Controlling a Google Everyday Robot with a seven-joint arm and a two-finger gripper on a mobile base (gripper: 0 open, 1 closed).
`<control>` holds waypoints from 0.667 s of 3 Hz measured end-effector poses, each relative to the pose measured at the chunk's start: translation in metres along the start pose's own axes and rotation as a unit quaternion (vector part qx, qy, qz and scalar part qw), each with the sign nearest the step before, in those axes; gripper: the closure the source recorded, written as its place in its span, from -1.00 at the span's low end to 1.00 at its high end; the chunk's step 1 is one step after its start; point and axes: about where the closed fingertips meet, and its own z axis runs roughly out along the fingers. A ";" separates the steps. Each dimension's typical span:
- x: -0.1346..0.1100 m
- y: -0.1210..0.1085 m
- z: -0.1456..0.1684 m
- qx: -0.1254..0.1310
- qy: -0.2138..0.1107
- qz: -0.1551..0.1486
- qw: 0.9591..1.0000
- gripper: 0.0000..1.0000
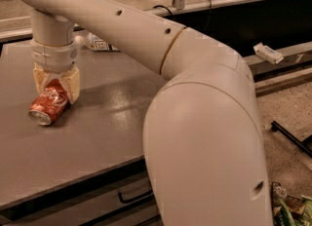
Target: Pick coke can
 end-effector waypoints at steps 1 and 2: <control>0.001 0.005 -0.015 0.036 -0.015 0.024 0.999 0.89; 0.009 0.014 -0.042 0.085 -0.026 0.055 0.995 1.00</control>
Offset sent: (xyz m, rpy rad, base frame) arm 0.0229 -0.0518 0.0710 0.2619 0.0913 -0.2073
